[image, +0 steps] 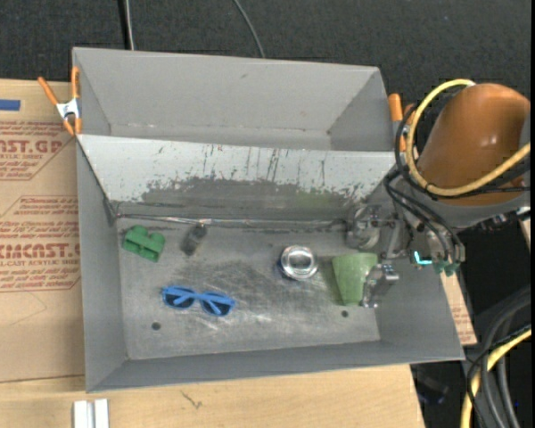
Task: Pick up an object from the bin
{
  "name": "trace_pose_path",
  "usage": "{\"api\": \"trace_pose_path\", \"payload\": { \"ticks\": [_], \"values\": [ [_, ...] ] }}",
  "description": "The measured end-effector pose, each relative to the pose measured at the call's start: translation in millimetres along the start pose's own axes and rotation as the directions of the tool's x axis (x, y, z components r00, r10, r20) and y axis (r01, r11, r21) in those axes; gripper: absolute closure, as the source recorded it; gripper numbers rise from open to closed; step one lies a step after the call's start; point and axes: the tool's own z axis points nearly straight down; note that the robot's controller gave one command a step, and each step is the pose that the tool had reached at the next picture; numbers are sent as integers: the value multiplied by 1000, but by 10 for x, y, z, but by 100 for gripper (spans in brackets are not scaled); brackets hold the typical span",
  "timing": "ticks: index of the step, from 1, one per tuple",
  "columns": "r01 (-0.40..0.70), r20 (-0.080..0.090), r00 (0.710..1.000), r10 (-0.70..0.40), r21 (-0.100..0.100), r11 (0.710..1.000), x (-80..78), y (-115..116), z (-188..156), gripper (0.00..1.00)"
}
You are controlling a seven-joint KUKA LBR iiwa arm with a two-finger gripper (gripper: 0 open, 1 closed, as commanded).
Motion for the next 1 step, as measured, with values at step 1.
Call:
{"api": "trace_pose_path", "payload": {
  "ticks": [1],
  "values": [
    [-35, 0, 999, 35, -2, 999, -286, 513, 1240, 0]
  ]
}}
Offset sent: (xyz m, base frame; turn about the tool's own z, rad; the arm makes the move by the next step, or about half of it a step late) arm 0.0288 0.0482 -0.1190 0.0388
